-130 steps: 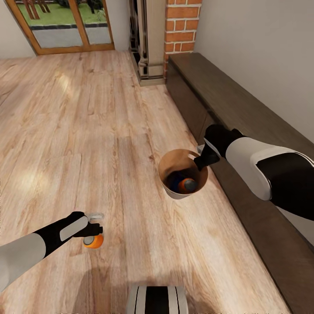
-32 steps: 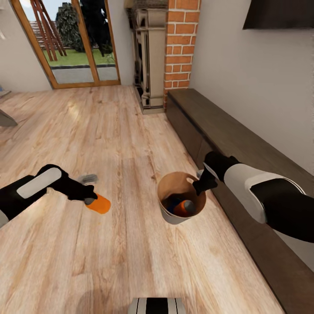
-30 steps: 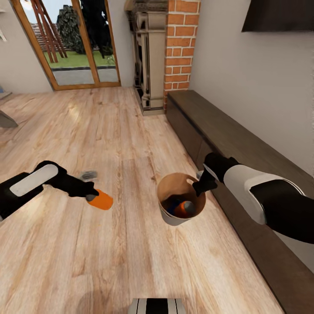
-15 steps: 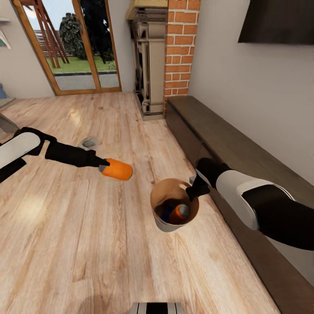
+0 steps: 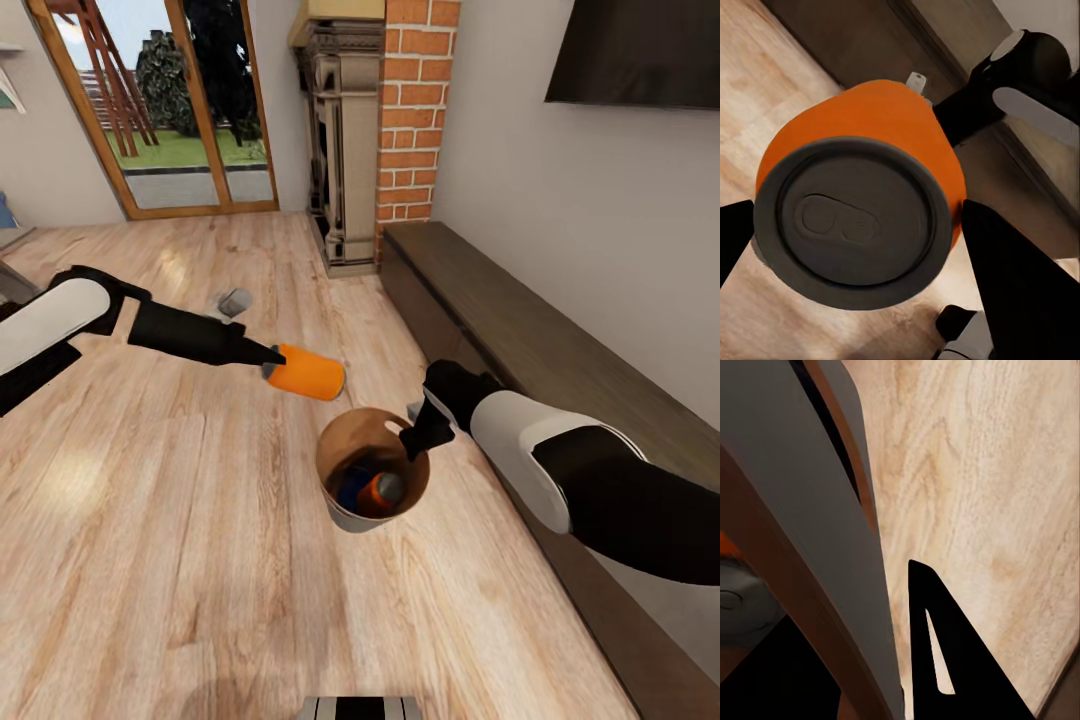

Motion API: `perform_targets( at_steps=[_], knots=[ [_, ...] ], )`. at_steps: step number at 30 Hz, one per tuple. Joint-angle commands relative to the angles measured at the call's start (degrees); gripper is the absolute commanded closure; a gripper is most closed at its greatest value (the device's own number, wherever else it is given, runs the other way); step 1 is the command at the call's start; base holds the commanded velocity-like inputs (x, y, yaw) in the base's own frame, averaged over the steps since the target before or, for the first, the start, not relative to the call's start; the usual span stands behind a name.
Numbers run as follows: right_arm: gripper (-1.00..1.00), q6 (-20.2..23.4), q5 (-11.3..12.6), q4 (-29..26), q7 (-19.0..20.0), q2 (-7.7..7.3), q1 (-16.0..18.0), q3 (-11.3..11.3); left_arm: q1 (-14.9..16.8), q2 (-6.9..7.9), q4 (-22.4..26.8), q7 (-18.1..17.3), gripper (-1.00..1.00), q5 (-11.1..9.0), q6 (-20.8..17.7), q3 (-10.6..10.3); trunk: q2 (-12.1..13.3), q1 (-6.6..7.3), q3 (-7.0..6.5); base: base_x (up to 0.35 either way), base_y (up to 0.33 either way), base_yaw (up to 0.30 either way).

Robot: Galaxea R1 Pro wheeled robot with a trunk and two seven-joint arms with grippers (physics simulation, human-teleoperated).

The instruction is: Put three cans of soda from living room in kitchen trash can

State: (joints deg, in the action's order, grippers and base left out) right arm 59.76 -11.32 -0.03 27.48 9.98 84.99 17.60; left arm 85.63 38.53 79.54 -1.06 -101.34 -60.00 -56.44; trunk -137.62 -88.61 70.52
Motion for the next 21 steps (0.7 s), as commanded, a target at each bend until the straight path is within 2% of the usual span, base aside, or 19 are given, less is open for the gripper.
perform_targets(
  at_steps=[1, 4, 9, 12, 15, 18, 20, 21],
  knots=[
    [1.0, 0.2, 1.0, -0.2, 0.0, 0.01, 0.0, -1.0, 0.0, -0.53, 0.0, 0.0, 1.0, 0.3, 0.0, -0.2, 0.0, 0.01, -0.01, 0.0, 0.0, 0.0],
    [1.0, 0.2, 1.0, -1.1, 0.0, 0.01, 0.0, -1.0, 0.0, -2.1, -0.3, 0.2, 1.0, 0.4, 0.0, -2.2, 0.0, 0.01, -0.01, 0.0, 0.0, 0.0],
    [1.0, 0.2, 1.0, -3.1, 0.0, 0.01, 0.0, -0.9, 0.0, -3.43, -0.4, 0.6, 1.0, 0.8, 0.0, -4.8, 0.0, 0.01, -0.01, 0.0, 0.0, 0.0],
    [1.0, 0.2, 1.0, -4.6, -0.1, 0.01, 0.1, -0.9, 0.0, -4.08, -0.3, 3.5, 1.0, 0.9, 0.0, -8.2, 0.0, 0.01, -0.01, 0.0, 0.0, 0.0],
    [1.0, 0.2, 1.0, -5.1, -0.1, 0.01, 0.1, -0.9, -0.2, -4.66, -0.3, 4.9, 1.0, 0.9, 0.0, -9.0, 0.0, 0.01, -0.01, 0.0, 0.0, 0.0],
    [1.0, 0.2, 1.0, -5.7, -0.1, 0.01, 0.1, -0.8, -0.3, -6.4, -0.5, 6.1, 1.0, 0.9, 0.0, -9.5, 0.0, 0.01, -0.01, 0.0, 0.0, 0.0],
    [1.0, 0.2, 1.0, -6.0, -0.1, 0.01, 0.1, -0.9, -0.3, -9.4, -0.7, 10.8, 1.0, 0.8, 0.0, -9.7, 0.0, 0.01, -0.01, 0.0, 0.0, 0.0],
    [1.0, 0.2, 1.0, -6.0, -0.1, 0.01, 0.1, -0.9, -0.4, -10.02, -0.7, 11.9, 1.0, 0.8, 0.0, -9.7, 0.0, 0.01, -0.01, 0.0, 0.0, 0.0]
  ],
)
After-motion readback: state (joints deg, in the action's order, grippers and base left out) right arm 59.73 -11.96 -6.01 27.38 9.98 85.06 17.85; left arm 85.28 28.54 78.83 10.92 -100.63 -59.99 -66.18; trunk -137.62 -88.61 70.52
